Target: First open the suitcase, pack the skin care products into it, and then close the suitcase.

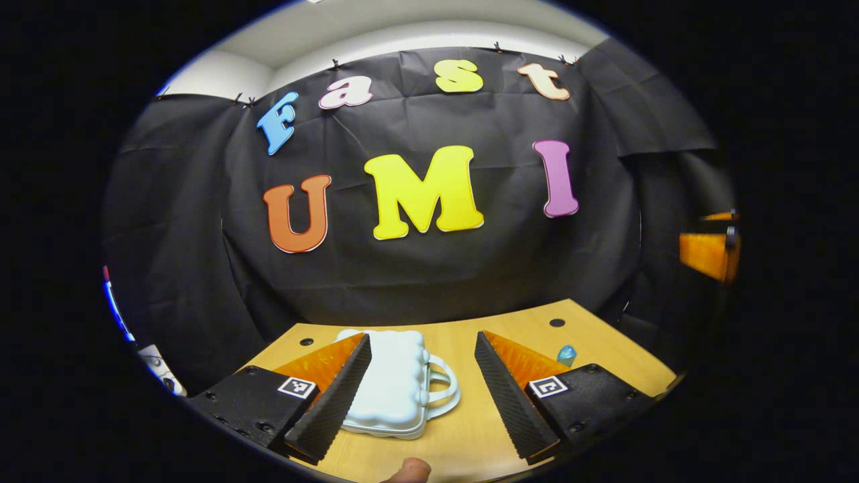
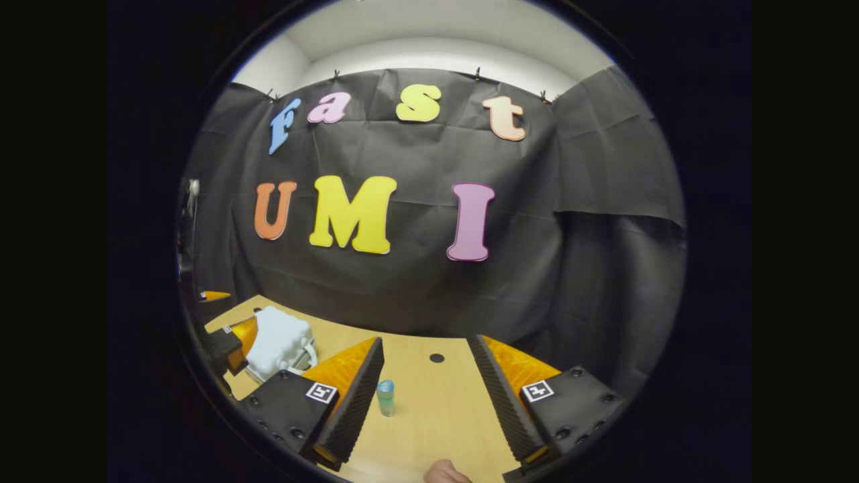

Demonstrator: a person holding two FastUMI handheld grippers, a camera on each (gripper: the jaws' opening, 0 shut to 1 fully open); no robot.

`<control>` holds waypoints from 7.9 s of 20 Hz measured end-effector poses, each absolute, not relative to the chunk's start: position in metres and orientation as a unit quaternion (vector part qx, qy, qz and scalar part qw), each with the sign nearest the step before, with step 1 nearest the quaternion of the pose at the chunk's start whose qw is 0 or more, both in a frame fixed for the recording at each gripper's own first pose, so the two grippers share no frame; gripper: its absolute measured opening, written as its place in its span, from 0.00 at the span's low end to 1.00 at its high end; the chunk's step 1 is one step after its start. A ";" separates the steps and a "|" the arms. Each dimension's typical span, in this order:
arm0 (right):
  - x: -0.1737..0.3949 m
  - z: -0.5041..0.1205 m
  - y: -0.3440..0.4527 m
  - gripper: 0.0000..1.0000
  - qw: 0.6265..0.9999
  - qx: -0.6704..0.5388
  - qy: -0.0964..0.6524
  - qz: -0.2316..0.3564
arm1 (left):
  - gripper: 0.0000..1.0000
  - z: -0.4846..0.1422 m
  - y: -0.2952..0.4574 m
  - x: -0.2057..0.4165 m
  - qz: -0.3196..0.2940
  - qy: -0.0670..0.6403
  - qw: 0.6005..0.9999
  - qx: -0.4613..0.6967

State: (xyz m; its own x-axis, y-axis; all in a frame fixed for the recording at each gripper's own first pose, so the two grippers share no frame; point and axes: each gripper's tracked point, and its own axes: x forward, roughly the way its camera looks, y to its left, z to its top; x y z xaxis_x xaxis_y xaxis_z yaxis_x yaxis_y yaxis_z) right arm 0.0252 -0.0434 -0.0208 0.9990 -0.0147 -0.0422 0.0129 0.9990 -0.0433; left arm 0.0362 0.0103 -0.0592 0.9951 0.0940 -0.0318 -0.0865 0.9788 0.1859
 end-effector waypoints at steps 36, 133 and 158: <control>0.068 -0.135 -0.126 0.81 0.988 -0.020 0.140 -0.059 | 0.09 -0.242 0.026 0.182 -0.004 0.134 0.742 0.656; 0.094 -0.222 -0.112 0.81 0.965 -0.075 0.246 0.051 | 0.76 -0.326 -0.134 0.177 -0.157 0.237 0.956 0.067; 0.215 -0.328 0.069 0.74 0.960 -0.011 0.261 0.100 | 0.42 -0.226 -0.016 0.022 -0.140 0.270 0.953 0.012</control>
